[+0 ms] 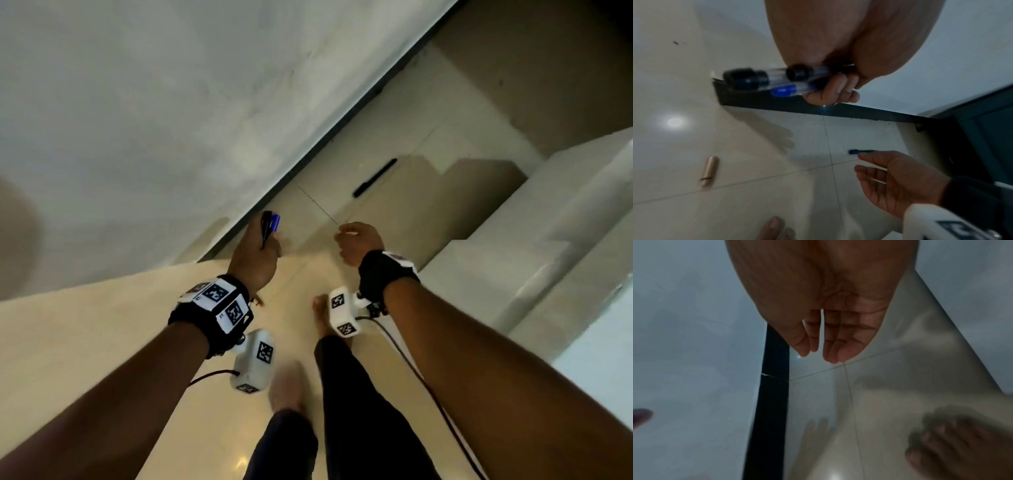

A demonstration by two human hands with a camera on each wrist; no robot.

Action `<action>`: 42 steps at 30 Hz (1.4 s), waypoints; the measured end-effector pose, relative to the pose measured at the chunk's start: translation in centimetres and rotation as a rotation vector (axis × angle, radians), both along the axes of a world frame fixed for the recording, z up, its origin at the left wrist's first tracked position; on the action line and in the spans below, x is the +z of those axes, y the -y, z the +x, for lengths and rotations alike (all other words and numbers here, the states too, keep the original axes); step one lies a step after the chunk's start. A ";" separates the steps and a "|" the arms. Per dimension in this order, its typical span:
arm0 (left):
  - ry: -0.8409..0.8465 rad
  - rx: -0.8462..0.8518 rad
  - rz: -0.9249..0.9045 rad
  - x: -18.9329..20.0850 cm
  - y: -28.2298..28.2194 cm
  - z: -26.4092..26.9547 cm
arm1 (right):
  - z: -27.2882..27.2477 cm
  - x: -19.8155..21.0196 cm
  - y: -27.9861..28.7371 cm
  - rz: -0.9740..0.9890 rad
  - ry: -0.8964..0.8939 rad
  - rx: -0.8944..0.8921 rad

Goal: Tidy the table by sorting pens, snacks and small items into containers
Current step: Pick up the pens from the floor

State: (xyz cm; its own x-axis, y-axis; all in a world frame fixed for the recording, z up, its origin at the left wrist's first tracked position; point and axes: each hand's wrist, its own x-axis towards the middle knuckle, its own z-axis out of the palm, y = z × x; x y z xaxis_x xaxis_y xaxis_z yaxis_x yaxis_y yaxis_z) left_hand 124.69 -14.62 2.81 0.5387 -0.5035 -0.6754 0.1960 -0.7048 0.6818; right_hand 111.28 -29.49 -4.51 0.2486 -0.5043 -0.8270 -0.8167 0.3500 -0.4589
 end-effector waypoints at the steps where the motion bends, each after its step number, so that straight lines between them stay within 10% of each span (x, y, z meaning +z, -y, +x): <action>1: 0.003 -0.016 -0.007 -0.6 1.0 0.3 | 0.4 -1.4 1.6 -0.050 -0.048 0.039; 10: -0.076 -0.052 0.013 -9.9 3.9 -2.7 | 3.3 -10.2 11.6 -0.294 -0.194 0.366; 23: -0.010 -0.060 0.000 -10.8 -1.0 -5.8 | 0.9 -10.7 3.4 -0.300 -0.292 0.344; 35: 0.206 -0.323 -0.094 6.3 1.3 -4.3 | -0.9 11.8 -0.8 -0.212 0.111 0.671; 42: -0.024 -0.417 -0.171 18.7 2.8 -9.4 | -9.4 26.3 -1.2 -0.049 0.432 0.020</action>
State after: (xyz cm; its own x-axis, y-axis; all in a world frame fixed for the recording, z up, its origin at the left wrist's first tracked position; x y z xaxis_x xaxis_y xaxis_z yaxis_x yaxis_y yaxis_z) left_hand 115.30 -17.39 21.56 0.2515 -0.7799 -0.5732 -0.0634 -0.6042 0.7943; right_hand 101.87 -28.27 21.82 0.5763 -0.5323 -0.6201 -0.5524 0.3054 -0.7756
